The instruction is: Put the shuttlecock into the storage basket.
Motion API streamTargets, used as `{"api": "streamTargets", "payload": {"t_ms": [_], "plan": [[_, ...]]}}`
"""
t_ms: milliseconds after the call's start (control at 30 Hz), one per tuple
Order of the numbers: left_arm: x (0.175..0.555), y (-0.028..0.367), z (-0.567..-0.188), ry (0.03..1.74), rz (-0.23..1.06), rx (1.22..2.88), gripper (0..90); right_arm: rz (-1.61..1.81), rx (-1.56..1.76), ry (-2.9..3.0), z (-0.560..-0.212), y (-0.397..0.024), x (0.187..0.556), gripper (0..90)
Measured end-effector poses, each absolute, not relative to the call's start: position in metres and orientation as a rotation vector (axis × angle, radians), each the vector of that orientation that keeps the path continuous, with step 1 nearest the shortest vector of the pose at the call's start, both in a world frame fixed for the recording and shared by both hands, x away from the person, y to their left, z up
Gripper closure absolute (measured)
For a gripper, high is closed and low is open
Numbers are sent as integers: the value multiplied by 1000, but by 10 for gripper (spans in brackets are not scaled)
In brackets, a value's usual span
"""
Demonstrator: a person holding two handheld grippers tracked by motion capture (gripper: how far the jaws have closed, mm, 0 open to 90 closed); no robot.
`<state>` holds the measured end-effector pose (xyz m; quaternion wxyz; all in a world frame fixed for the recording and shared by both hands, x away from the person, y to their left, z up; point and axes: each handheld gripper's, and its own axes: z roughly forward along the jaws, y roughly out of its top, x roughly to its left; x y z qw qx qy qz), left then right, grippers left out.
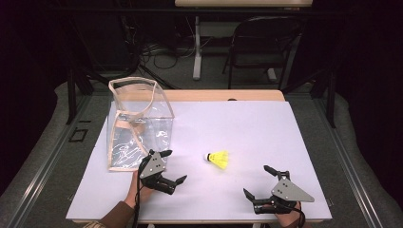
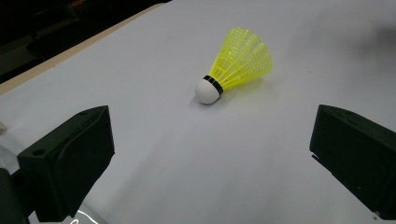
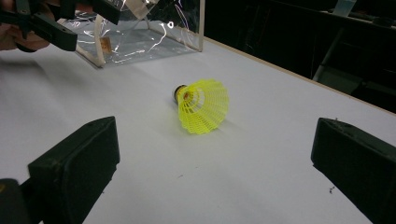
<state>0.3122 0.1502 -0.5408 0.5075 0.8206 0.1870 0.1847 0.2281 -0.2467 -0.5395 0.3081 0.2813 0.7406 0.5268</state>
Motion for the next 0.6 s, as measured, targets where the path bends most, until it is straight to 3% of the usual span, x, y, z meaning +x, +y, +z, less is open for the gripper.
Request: {"api": "streamTargets", "payload": {"t_ms": [600], "plan": [[331, 137, -536, 375, 365, 2022, 0, 1395, 753, 1961, -540, -247, 229, 7]]}}
